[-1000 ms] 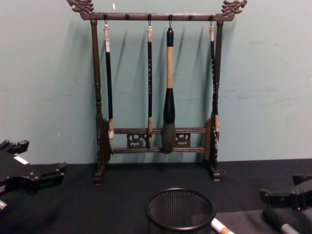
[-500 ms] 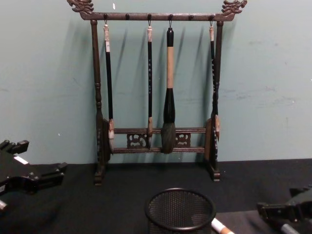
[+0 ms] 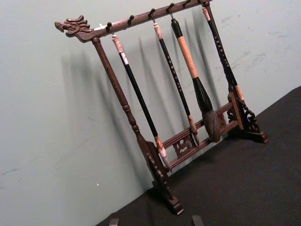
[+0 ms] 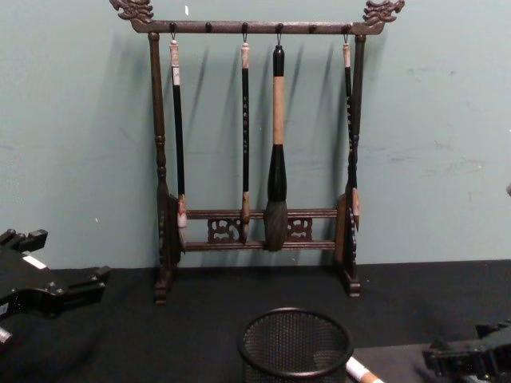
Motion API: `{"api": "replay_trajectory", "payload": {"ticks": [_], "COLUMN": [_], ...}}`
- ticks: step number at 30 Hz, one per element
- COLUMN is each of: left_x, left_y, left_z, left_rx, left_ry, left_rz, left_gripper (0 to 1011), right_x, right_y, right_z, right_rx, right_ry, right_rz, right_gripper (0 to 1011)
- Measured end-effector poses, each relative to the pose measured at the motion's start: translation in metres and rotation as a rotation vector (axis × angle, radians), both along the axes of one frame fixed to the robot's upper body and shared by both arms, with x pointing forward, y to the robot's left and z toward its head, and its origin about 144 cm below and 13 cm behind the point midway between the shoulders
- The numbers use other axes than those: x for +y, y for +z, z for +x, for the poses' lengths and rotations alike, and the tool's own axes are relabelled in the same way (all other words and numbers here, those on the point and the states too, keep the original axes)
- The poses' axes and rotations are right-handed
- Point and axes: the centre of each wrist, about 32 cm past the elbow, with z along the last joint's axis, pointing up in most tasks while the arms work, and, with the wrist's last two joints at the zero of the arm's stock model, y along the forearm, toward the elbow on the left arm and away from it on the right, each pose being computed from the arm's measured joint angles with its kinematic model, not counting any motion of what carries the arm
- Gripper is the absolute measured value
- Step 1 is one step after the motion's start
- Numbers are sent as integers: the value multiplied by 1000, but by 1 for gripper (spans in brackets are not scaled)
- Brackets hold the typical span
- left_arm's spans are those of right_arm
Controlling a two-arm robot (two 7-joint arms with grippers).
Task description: Pick up the water-based marker from the table and place it into the pen holder.
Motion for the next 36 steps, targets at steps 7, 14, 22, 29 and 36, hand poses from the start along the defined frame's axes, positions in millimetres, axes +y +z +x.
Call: {"api": "replay_trajectory", "payload": {"ticks": [7,14,22,29,36], "left_x": [0,0,0,0,0], "left_y": [0,0,0,0,0], "left_z": [0,0,0,0,0], "left_rx": [0,0,0,0,0], "left_ry": [0,0,0,0,0], "left_rz": [0,0,0,0,0], "left_gripper": [1001,1001,1001,1001,1001], "right_x": [-1,-1,-1,-1,-1], "right_y": [-2,-4,-6,-7,-8], "right_z": [-1,-2,-3,-3,-3], "right_rx": [13,22,30,32,34], "right_ry": [-2,-2,2,4,5], "right_rz": [8,14,22,31,35], "right_gripper": [1002,1000,1002,1000,1002]}}
